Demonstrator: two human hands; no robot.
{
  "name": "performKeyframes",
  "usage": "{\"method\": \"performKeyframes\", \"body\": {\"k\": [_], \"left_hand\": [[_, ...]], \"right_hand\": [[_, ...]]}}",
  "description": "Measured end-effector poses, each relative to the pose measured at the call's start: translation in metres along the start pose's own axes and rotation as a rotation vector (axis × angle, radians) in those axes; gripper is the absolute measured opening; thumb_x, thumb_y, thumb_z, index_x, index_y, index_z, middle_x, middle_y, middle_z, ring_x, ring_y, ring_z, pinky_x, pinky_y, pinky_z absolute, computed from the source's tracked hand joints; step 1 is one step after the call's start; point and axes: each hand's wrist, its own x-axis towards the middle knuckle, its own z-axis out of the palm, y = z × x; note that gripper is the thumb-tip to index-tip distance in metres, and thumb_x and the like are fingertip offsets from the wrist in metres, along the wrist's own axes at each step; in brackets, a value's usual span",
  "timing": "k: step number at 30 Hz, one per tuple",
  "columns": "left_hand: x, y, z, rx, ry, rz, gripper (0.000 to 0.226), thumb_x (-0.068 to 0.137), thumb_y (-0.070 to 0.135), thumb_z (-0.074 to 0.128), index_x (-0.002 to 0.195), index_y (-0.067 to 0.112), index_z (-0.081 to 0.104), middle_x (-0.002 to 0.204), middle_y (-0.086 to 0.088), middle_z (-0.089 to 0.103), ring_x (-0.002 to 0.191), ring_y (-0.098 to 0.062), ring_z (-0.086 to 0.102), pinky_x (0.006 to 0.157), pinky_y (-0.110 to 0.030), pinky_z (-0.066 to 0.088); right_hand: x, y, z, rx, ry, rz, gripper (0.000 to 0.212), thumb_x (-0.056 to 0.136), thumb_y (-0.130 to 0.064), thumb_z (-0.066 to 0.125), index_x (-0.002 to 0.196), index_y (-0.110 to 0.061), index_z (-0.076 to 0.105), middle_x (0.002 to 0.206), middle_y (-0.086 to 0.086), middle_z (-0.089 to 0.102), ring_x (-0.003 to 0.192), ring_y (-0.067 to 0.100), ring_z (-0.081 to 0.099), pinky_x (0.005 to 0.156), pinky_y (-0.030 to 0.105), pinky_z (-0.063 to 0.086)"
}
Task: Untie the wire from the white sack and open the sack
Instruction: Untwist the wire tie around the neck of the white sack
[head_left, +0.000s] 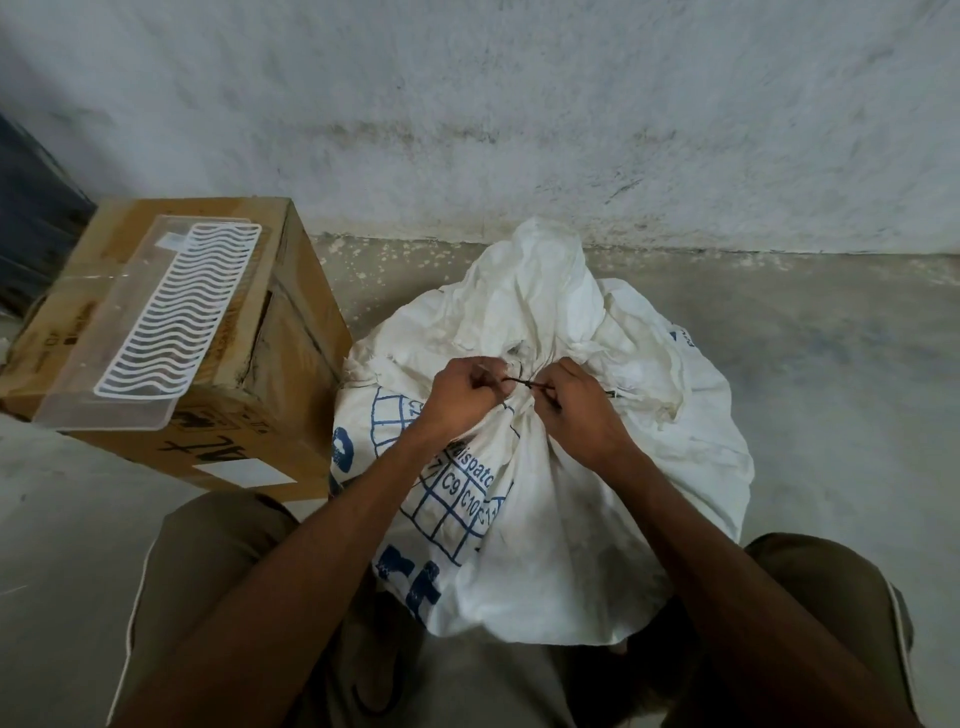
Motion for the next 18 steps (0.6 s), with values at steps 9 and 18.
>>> {"method": "performKeyframes", "body": {"k": [9,18], "left_hand": [[0.001,-0.007,0.007,0.648,0.065,0.434,0.015,0.087,0.023,0.063,0.094,0.012,0.07,0.084,-0.002,0.073,0.083,-0.022,0.07,0.076,-0.034,0.055],[0.006,0.003,0.002,-0.068,0.16,-0.189,0.008,0.086,0.012,0.069,0.085,0.017,0.074,0.094,-0.004,0.075,0.078,-0.011,0.065,0.07,-0.02,0.049]], "right_hand": [[-0.003,-0.001,0.0,0.002,-0.003,-0.012,0.009,0.094,-0.011,0.058,0.086,-0.013,0.055,0.089,-0.007,0.045,0.082,0.017,0.052,0.072,0.035,0.048],[0.001,0.002,0.004,0.023,0.014,-0.013,0.005,0.092,-0.01,0.062,0.088,-0.012,0.06,0.089,-0.005,0.052,0.082,0.01,0.05,0.073,0.031,0.047]]}}
